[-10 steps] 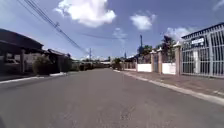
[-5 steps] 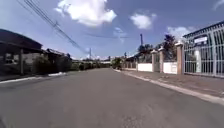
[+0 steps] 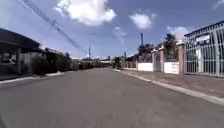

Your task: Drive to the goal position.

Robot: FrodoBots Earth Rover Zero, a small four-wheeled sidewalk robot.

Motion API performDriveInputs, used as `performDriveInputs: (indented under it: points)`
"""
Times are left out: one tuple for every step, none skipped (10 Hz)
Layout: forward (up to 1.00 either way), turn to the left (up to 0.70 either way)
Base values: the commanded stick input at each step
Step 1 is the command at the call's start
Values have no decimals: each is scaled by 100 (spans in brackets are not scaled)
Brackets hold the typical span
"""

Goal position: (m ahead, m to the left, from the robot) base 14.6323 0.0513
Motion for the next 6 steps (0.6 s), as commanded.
performDriveInputs:
  points:
    - [45,27]
    - [45,27]
    - [45,27]
    - [45,27]
    - [45,27]
    - [45,18]
